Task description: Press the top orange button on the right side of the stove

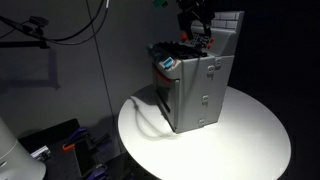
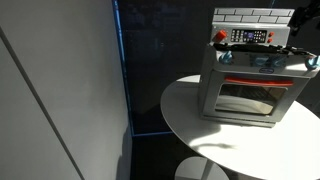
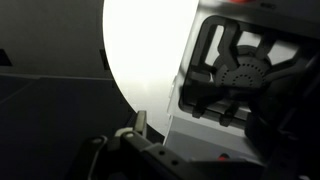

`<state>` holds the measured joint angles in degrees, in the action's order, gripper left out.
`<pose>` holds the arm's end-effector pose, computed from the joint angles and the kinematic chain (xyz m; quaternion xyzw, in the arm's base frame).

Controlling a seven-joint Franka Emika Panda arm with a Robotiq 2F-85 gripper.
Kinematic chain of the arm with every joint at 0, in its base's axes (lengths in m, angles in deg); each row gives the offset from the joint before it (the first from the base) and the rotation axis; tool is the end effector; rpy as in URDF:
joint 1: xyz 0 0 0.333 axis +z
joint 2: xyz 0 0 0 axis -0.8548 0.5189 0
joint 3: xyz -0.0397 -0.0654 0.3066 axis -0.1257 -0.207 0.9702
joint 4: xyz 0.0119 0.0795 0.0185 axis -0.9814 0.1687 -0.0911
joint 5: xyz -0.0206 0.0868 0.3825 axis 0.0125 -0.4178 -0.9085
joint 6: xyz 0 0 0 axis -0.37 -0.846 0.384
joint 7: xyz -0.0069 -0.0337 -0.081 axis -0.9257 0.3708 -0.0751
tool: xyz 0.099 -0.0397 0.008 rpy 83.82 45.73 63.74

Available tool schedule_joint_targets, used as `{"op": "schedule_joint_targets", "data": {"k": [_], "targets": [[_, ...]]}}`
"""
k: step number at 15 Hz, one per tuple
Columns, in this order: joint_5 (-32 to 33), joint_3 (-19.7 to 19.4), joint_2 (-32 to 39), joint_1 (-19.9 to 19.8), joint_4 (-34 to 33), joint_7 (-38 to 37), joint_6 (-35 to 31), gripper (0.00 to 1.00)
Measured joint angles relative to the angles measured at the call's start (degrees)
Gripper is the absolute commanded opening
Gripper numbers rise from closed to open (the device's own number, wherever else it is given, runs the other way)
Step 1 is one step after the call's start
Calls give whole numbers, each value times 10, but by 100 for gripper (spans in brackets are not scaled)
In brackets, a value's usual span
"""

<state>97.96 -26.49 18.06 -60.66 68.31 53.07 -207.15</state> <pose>0.5999 -0.0788 0.5099 0.9774 -0.0993 0.1229 0.1404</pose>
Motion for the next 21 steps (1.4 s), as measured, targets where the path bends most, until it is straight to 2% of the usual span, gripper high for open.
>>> {"op": "schedule_joint_targets", "data": {"k": [5, 12, 21], "targets": [[4, -7, 4, -1, -5, -42, -21, 100], [73, -10, -19, -1, 15, -142, -86, 100], [77, -9, -29, -1, 29, -146, -86, 100]]}}
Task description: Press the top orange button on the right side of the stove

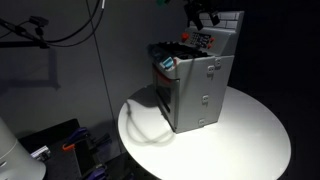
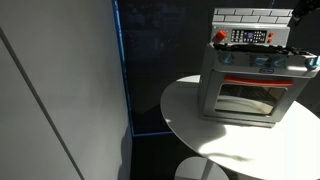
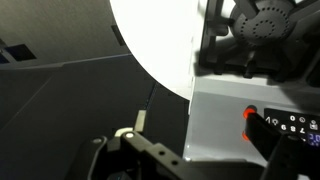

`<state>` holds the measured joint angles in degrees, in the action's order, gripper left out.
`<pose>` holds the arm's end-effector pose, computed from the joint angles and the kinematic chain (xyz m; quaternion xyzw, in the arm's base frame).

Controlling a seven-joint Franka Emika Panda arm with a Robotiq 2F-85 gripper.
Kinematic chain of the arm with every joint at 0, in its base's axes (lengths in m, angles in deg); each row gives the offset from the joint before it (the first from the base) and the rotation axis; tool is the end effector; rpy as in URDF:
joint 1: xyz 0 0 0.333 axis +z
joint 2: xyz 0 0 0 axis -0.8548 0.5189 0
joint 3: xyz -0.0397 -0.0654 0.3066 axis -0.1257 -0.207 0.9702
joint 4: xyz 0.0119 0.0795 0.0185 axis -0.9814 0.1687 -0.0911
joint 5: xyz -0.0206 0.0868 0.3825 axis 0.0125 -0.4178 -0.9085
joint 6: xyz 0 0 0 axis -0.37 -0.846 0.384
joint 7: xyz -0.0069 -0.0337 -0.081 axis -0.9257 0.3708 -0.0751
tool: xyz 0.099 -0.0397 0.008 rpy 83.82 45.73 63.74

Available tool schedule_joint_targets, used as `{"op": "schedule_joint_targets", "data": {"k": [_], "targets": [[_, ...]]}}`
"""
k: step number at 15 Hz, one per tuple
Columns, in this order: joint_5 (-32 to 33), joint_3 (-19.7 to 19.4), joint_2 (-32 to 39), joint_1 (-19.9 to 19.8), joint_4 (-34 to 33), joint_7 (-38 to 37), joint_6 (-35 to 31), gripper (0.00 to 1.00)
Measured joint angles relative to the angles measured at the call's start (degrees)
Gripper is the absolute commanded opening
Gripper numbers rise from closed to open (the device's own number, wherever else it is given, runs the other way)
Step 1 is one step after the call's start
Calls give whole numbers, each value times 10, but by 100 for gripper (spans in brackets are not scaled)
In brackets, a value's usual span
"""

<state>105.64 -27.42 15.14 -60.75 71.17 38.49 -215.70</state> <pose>0.5944 -0.0859 0.5326 0.9455 -0.1822 0.2172 0.1605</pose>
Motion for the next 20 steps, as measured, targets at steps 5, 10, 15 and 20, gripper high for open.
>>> {"op": "schedule_joint_targets", "data": {"k": [5, 10, 15, 20], "targets": [[-4, 0, 10, -1, -2, 0, -3, 100], [-16, -3, 25, -6, -5, -5, -32, 100], [-39, -6, 39, -9, -6, -7, -70, 100], [-62, -11, 54, -9, -10, -9, -93, 100]]}}
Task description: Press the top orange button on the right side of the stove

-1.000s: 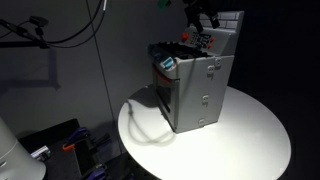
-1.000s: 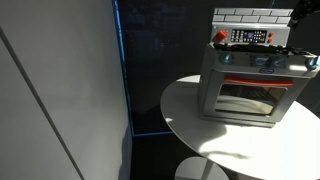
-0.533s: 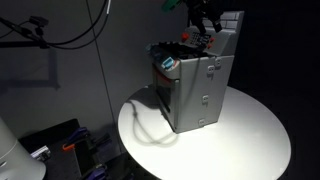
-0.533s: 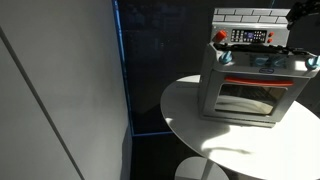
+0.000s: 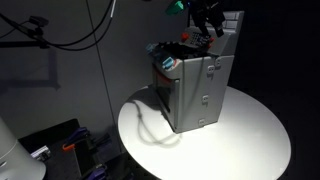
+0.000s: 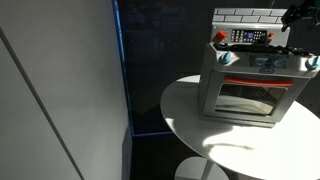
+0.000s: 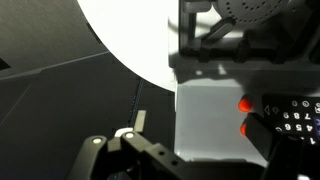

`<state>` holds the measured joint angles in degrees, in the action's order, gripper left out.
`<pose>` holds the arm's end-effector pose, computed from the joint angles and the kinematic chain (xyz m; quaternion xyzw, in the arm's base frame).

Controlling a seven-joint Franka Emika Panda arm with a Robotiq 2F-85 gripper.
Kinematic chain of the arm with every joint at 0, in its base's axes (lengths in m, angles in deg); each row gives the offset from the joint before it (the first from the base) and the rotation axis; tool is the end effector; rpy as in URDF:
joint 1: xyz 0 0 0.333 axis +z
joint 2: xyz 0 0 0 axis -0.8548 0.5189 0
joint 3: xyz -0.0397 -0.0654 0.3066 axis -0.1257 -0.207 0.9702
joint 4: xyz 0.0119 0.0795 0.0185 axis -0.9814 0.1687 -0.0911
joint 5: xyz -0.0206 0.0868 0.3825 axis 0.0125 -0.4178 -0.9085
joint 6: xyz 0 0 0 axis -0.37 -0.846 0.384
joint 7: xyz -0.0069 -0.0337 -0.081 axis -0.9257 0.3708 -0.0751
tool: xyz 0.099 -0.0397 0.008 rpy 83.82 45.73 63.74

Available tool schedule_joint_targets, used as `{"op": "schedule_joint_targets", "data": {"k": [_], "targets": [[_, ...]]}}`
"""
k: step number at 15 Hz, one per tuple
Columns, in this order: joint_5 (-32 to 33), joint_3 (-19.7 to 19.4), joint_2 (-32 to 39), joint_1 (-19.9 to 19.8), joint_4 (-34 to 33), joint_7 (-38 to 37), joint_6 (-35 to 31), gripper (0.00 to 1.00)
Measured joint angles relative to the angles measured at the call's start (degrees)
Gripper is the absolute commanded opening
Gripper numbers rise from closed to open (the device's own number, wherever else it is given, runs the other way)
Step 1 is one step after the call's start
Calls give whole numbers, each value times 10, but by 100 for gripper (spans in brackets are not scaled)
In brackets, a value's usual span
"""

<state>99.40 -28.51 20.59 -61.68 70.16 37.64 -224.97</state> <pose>0.6212 -0.0995 0.5014 0.9391 -0.2139 0.2483 0.1038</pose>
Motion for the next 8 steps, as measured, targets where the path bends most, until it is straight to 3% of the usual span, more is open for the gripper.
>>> {"op": "schedule_joint_targets", "data": {"k": [8], "targets": [[-50, -2, 16, 0, -11, 0, -1, 100]]}}
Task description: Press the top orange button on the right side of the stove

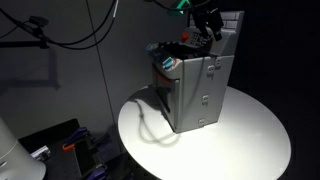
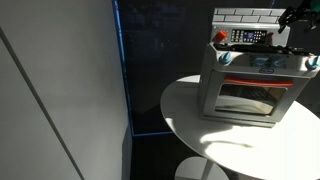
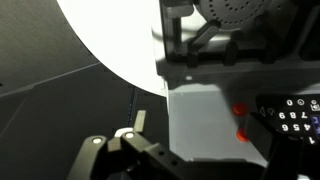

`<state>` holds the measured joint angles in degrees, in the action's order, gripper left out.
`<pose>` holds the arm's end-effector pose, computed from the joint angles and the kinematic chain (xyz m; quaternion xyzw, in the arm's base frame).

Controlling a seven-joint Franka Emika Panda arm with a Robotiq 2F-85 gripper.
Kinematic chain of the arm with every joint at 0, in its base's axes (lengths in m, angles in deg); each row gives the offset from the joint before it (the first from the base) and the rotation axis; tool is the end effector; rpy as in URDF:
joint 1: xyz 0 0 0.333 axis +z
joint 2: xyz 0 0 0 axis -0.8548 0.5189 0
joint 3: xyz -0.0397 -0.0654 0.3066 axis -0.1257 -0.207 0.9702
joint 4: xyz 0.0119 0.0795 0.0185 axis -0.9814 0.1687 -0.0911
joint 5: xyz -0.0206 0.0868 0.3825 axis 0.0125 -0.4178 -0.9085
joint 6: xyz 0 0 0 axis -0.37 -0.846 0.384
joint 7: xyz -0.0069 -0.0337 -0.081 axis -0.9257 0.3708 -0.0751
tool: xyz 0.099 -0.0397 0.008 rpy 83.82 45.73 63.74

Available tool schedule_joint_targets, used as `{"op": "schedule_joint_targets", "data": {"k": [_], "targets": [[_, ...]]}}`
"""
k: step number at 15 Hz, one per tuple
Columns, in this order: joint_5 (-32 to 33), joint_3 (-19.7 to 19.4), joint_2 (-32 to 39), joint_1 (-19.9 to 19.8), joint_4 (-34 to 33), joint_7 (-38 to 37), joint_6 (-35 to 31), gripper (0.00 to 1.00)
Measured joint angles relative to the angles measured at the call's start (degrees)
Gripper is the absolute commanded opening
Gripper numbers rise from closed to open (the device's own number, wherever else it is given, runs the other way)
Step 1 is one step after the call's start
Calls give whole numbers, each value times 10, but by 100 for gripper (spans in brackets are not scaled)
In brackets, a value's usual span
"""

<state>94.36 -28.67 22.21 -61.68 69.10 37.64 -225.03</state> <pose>0.6282 -0.1017 0.4932 0.9375 -0.2414 0.2400 0.0717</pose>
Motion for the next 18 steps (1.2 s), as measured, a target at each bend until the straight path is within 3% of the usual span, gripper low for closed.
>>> {"op": "schedule_joint_targets", "data": {"k": [18], "targets": [[-23, -7, 20, 0, -15, 0, 0, 100]]}}
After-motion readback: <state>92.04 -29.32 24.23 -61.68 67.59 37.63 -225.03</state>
